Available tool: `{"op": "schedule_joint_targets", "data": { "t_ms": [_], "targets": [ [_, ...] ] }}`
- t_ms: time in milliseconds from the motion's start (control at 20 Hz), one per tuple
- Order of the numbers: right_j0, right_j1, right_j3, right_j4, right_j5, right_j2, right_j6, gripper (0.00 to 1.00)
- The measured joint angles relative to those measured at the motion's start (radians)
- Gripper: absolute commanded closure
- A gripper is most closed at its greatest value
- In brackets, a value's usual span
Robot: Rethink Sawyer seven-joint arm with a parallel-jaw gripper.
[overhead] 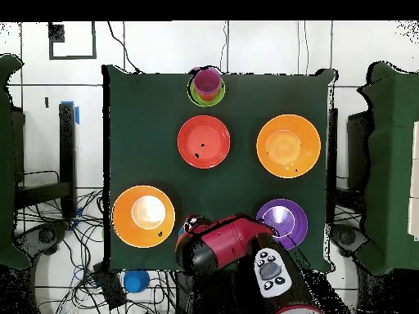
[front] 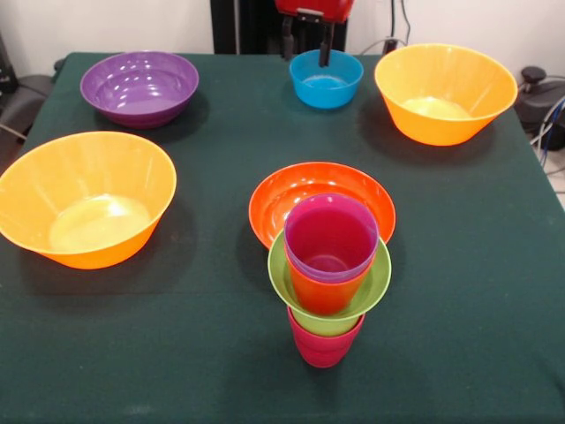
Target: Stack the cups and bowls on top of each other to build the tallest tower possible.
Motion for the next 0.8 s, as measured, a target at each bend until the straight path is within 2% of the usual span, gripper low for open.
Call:
{"op": "schedule_joint_targets", "data": {
  "t_ms": [600, 800],
  "targets": [
    [-0.004, 0.048, 0.000, -0.053, -0.071, -0.093, 0.000, 0.00],
    [0.011, 0.104, -0.004, -0.064, -0.115, -0.137, 0.000, 0.00]
  ]
}}
